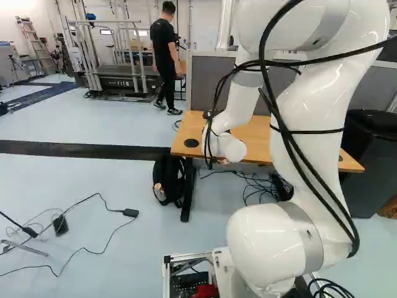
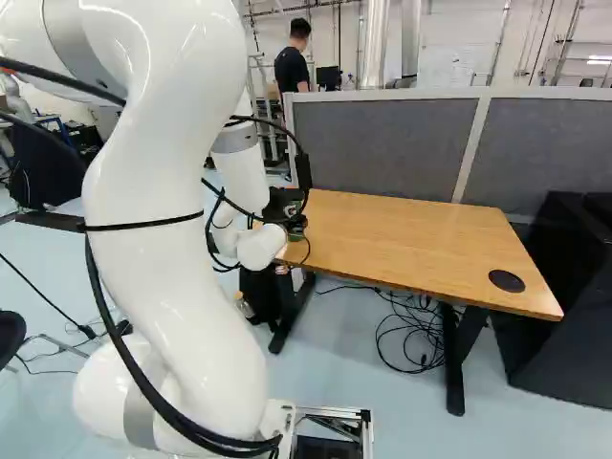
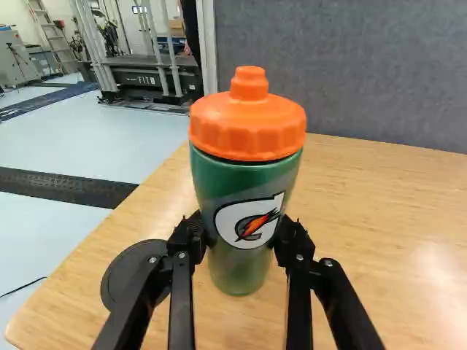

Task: Pick up the green bottle from the table

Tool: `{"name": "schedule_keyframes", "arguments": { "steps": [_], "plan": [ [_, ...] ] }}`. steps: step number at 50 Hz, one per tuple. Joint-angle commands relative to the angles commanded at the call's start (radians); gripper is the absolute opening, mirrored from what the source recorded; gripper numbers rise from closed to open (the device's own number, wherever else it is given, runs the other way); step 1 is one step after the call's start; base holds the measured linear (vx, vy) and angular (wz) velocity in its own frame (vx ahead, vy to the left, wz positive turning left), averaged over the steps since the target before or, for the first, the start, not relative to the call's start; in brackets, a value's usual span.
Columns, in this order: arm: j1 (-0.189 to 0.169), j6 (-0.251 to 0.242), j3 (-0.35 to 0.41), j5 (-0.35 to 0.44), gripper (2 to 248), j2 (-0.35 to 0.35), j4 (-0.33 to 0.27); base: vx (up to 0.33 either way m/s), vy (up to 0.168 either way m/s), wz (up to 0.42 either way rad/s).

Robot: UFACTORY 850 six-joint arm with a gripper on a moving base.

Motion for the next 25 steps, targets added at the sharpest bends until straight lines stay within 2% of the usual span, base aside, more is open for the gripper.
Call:
{"name": "schedule_keyframes", "arguments": {
  "steps": [25],
  "plan": [
    [0.003, 0.000, 0.045, 0.000, 113, 0.091, 0.000, 0.000, 0.000, 0.000]
  ]
}}
